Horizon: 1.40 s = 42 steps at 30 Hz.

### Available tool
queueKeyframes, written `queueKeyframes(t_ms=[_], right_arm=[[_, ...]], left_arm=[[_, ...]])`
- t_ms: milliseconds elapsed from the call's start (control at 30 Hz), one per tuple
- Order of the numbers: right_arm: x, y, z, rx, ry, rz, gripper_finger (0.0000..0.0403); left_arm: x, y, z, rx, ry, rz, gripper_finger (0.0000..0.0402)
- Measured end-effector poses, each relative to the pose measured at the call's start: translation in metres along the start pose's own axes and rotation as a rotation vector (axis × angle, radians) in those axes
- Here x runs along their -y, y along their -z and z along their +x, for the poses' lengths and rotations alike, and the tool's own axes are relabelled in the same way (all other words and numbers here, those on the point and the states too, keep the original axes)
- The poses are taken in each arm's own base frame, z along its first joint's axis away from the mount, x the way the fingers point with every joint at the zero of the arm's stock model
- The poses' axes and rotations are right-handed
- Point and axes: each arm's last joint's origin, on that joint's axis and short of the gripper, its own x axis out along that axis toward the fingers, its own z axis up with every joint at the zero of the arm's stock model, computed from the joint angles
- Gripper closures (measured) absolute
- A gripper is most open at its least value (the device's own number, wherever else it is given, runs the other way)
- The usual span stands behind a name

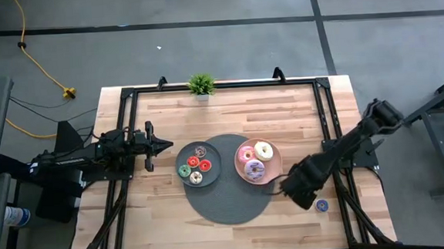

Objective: Pick & Place donuts
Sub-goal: Put the small blue donut on the gray plate

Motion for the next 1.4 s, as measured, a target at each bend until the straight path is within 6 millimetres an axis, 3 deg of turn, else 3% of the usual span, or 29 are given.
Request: queueKeyframes(t_ms=[333,567,1100,1400], right_arm=[[0.062,0.011,0.013,-0.091,-0.182,0.019,0.0199],[0.085,0.016,0.027,-0.056,-0.305,-0.073,0.0199],[0.110,0.033,0.028,0.068,-0.539,-0.664,0.0199],[0.112,0.035,0.040,0.145,-0.685,-0.672,0.0199]], left_arm=[[0.000,0.000,0.000,0.000,-0.001,0.000,0.0399],[0.000,0.000,0.000,0.000,0.000,0.000,0.0399],[0.000,0.000,0.000,0.000,0.000,0.000,0.0399],[0.000,0.000,0.000,0.000,-0.001,0.000,0.0399]])
